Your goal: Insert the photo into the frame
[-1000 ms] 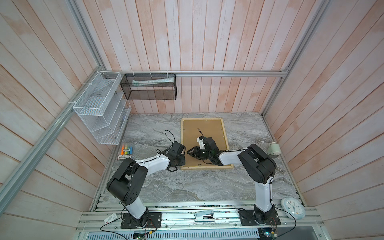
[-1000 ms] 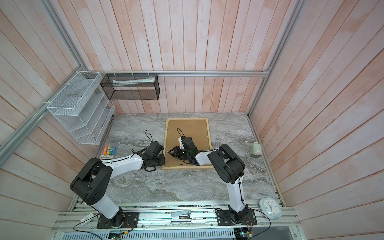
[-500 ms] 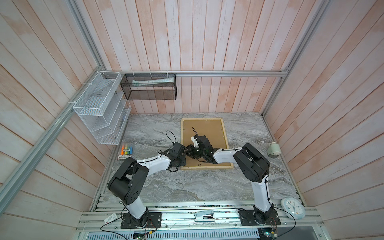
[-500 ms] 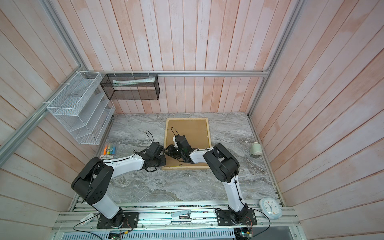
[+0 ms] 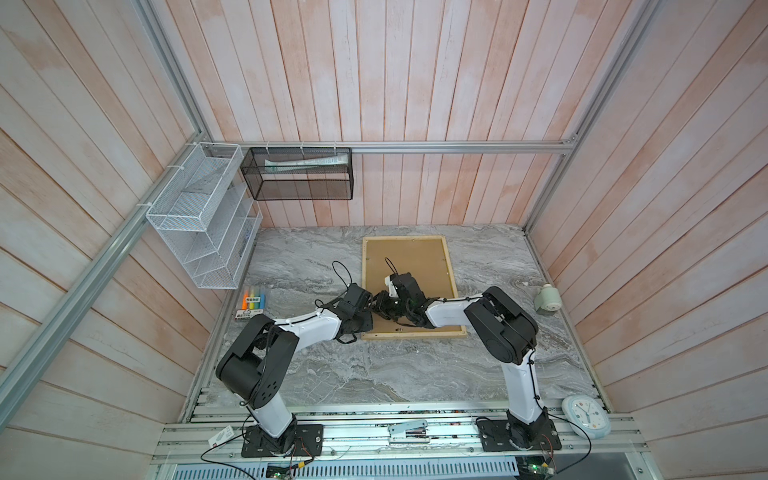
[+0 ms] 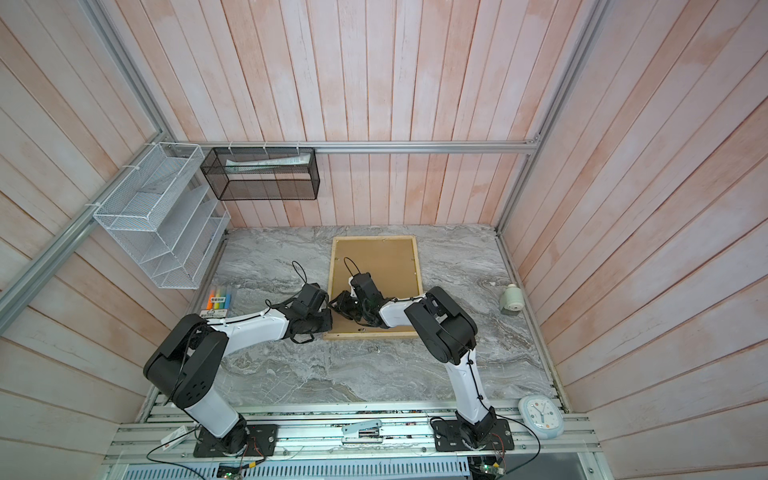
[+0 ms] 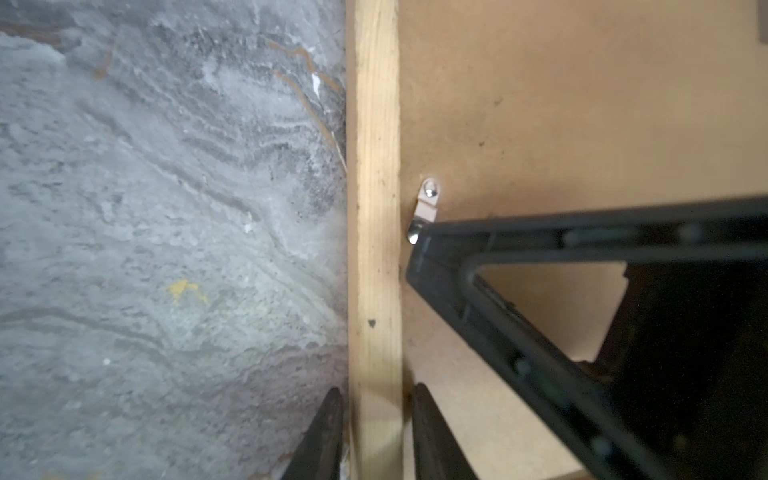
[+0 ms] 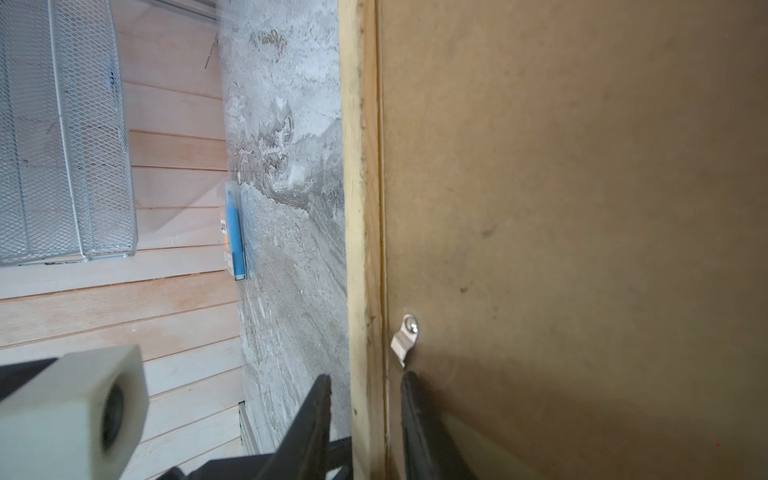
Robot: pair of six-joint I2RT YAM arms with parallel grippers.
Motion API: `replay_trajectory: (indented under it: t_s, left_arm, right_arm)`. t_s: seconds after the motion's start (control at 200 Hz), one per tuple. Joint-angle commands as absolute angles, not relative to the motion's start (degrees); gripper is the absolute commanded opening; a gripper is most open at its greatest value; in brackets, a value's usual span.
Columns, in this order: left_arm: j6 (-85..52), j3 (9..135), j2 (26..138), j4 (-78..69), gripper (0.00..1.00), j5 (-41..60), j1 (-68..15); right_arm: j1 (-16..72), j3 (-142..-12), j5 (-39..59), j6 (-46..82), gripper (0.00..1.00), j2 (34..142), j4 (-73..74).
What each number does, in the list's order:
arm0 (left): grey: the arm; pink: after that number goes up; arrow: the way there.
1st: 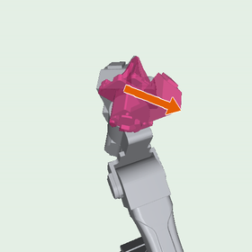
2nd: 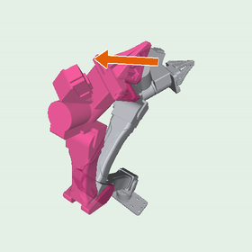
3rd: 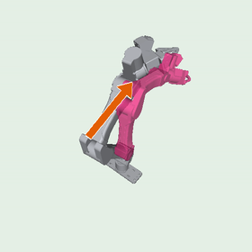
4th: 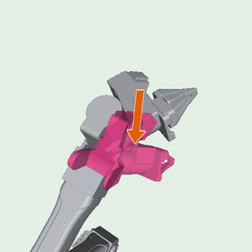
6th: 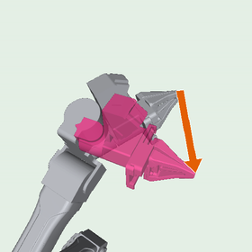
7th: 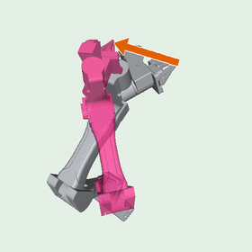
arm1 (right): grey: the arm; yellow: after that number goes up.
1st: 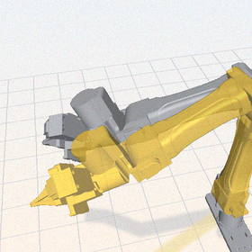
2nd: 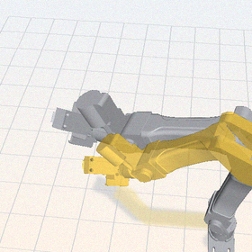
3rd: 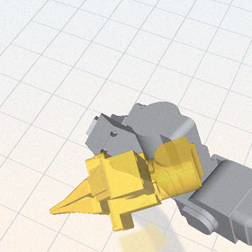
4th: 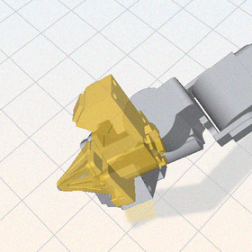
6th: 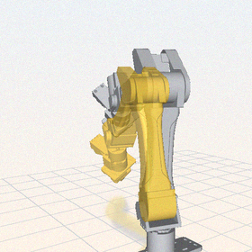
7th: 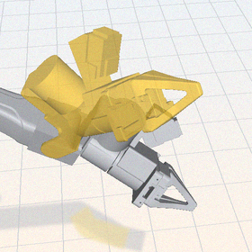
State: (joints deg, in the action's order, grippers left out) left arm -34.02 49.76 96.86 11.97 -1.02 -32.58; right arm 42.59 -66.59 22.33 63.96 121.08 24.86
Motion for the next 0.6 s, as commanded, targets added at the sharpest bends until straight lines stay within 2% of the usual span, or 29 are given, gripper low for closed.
replay_trajectory:
  t_s: [0.0, 0.595]
  left_arm:
    - [-32.87, 47.81, 99.84, 14.11, 0.3, 1.38, -32.78]
    - [-32.7, 45.84, 100.46, 14.59, 0.27, 4.06, -33.39]
  right_arm:
    - [42.89, -65.65, 20.23, 66.64, 0.31, 123.21, 25.34]
    - [43.01, -64.29, 13.66, 78.46, 0.3, 126.18, 31.43]
